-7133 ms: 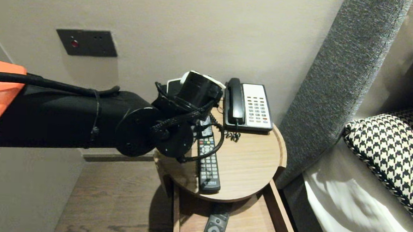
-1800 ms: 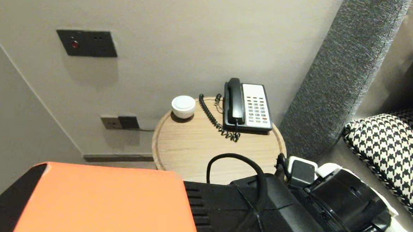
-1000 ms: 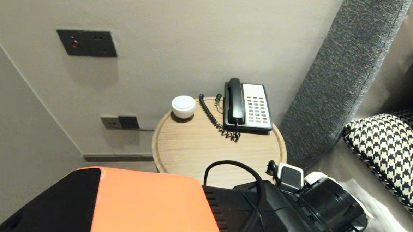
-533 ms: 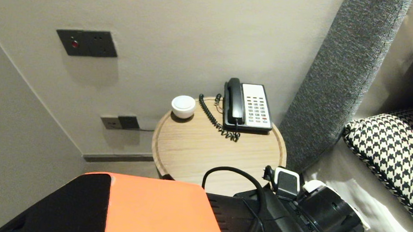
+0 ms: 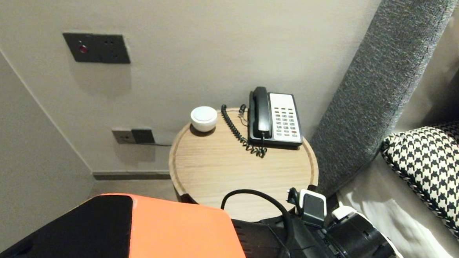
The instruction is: Put the remote controls on the table in the drawer one by one
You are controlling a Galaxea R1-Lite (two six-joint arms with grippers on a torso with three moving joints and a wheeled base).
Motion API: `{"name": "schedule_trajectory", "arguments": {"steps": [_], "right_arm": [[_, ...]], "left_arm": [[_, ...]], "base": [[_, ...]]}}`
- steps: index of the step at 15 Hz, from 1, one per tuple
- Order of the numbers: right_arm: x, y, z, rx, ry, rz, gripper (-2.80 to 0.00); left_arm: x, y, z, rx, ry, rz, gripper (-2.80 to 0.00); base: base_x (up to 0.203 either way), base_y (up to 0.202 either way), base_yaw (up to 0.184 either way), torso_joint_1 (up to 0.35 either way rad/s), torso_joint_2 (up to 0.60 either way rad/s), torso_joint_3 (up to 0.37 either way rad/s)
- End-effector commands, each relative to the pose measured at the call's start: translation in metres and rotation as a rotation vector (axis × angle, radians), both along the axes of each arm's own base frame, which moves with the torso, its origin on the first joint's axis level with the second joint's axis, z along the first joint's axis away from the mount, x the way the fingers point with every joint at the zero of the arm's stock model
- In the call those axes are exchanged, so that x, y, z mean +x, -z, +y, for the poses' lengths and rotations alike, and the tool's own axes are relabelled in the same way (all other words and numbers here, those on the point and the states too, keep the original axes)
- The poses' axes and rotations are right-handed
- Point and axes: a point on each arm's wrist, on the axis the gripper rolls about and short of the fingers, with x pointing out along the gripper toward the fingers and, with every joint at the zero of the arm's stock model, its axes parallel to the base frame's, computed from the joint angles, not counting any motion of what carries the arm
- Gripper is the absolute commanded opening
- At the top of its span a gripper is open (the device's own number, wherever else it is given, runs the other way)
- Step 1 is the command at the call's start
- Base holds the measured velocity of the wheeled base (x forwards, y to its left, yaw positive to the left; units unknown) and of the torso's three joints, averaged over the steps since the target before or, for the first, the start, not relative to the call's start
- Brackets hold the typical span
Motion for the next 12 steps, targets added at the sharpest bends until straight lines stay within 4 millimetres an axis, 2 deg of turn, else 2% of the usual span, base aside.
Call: {"name": "schedule_trajectory", "arguments": {"steps": [1, 12], "right_arm": [[0.003, 0.011, 0.000, 0.000, 0.000, 0.041, -2.80], [0.003, 0.011, 0.000, 0.000, 0.000, 0.041, -2.80]], "left_arm": [[0.000, 0.002, 0.000, 0.003, -0.009, -0.001, -2.80], [0.002, 0.025, -0.006, 0.022, -0.052, 0.006, -2.80]], "base": [[0.000, 0.000, 0.000, 0.000, 0.00, 0.000], [0.000, 0.000, 0.000, 0.000, 0.00, 0.000]]}}
